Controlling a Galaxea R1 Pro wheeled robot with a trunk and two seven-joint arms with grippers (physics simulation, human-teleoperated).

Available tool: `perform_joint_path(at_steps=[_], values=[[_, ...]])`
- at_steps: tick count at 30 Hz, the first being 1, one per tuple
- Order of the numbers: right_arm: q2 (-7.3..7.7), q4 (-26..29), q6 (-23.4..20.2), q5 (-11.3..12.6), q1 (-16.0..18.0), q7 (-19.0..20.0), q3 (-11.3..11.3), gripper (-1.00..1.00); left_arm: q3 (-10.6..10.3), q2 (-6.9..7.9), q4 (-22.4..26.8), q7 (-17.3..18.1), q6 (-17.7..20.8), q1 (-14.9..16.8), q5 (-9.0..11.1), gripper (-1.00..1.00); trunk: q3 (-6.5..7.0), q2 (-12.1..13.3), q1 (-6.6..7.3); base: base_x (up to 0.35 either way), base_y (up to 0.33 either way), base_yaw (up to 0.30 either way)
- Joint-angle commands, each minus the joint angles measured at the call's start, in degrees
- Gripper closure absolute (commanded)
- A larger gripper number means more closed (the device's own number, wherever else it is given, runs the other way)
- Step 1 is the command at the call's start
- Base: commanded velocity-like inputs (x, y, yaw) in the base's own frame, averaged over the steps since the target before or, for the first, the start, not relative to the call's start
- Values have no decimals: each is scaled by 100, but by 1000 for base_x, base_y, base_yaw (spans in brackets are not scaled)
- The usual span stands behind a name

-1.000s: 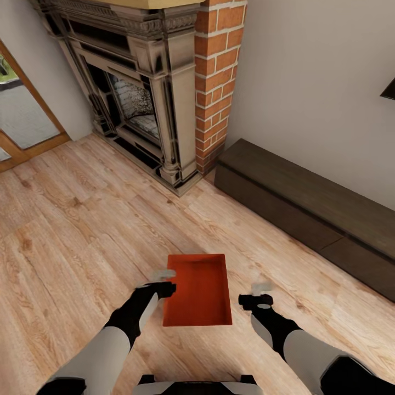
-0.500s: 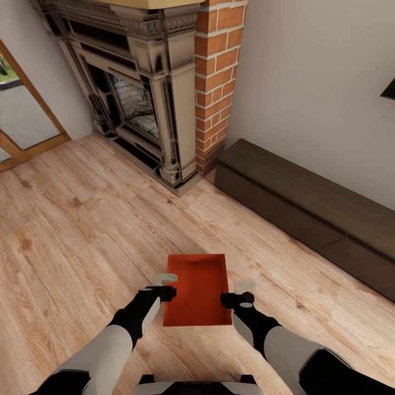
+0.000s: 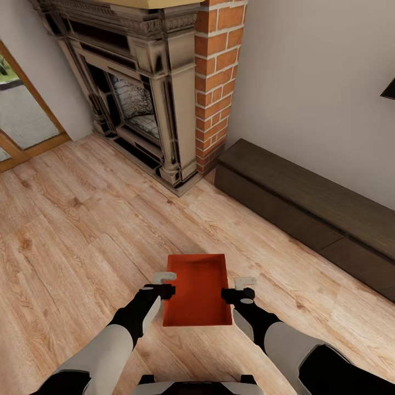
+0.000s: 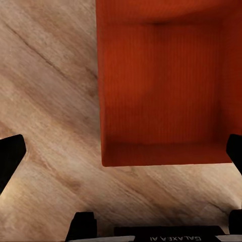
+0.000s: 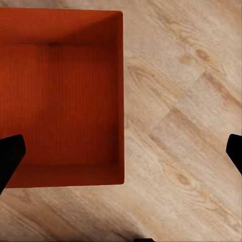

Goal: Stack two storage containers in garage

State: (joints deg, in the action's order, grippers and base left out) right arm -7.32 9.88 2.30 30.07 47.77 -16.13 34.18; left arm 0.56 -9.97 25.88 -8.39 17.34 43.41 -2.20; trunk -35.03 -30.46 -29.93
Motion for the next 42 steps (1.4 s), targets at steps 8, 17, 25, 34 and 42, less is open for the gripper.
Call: perform_joint_path(at_steps=[8, 17, 25, 34, 42], values=[[5, -4, 42, 60, 4, -21, 45, -100, 5, -3, 82, -101, 66, 1, -17, -100, -150, -329, -178, 0, 0, 0], [-10, -4, 48, 69, 4, -21, 45, -100, 6, 0, 79, -135, 83, 1, -9, -100, -312, -690, -376, 0, 0, 0], [6, -4, 51, 68, 4, -21, 45, -100, 6, 12, 40, -132, 81, 1, -16, -100, -330, -730, -398, 0, 0, 0], [20, -4, 51, 61, 4, -21, 45, -100, -1, 23, 33, -137, 76, 1, -33, -100, -330, -730, -398, 0, 0, 0], [20, -10, 116, 68, 4, -21, 45, -100, 5, 30, 50, -137, 66, 1, -24, -100, -330, -730, -398, 0, 0, 0]])
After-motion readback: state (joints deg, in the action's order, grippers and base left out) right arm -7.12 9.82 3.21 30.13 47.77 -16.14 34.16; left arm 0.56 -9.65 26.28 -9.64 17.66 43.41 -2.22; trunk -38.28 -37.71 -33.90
